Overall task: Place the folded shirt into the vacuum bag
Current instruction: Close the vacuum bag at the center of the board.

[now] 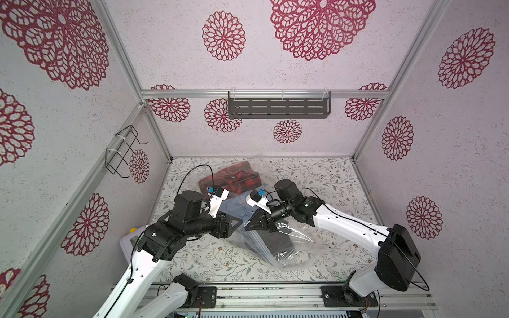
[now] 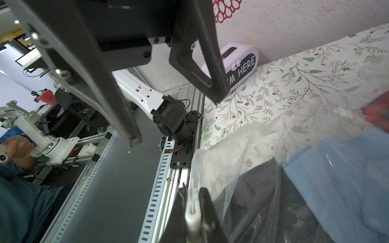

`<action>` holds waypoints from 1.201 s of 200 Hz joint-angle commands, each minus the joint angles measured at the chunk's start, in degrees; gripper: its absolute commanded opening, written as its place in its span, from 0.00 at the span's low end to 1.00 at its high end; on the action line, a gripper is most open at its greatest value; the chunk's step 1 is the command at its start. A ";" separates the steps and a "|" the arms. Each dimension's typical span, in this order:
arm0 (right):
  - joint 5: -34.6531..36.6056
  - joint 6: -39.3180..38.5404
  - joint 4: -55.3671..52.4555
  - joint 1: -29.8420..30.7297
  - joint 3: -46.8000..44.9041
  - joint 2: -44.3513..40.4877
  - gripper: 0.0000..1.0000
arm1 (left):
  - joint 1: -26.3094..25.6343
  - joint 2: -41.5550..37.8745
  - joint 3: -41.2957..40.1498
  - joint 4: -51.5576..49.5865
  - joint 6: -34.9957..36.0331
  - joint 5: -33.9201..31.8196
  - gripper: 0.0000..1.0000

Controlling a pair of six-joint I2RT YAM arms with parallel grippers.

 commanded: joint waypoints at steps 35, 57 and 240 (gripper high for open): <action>-3.06 -1.72 0.97 0.66 1.47 0.53 0.00 | -1.72 4.25 -1.49 1.56 1.20 1.22 0.52; -3.13 -1.56 1.20 0.63 1.57 0.52 0.00 | -1.92 4.93 -1.85 2.67 1.14 3.07 0.44; -3.46 2.18 6.69 0.59 1.22 1.13 0.00 | -3.98 3.38 -5.02 5.01 -0.09 4.85 0.00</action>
